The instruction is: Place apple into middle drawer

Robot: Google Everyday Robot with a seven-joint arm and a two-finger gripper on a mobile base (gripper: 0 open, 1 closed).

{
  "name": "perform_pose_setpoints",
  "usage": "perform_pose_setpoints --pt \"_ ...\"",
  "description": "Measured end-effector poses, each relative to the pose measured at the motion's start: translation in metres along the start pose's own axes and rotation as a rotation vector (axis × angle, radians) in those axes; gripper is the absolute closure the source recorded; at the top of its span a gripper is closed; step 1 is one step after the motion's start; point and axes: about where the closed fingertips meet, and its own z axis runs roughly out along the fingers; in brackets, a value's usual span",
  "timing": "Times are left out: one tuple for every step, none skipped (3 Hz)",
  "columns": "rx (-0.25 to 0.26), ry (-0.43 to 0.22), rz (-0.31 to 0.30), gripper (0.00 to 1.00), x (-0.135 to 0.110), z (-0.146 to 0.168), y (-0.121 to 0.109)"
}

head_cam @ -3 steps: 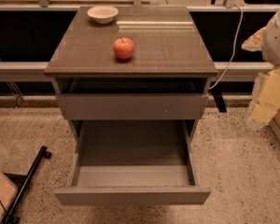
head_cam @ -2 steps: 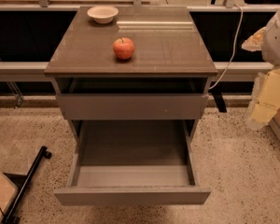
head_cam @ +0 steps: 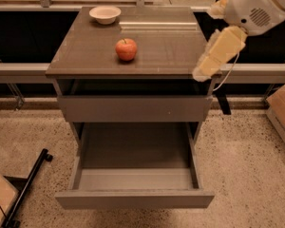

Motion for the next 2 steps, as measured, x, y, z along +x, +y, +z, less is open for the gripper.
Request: perform_pose_setpoints --pt "-0.01 -0.101 0.055 0.0 -0.041 0.03 -0.045" --pt "0.017 -0.138 0.038 0.0 -0.061 0.019 -0.057"
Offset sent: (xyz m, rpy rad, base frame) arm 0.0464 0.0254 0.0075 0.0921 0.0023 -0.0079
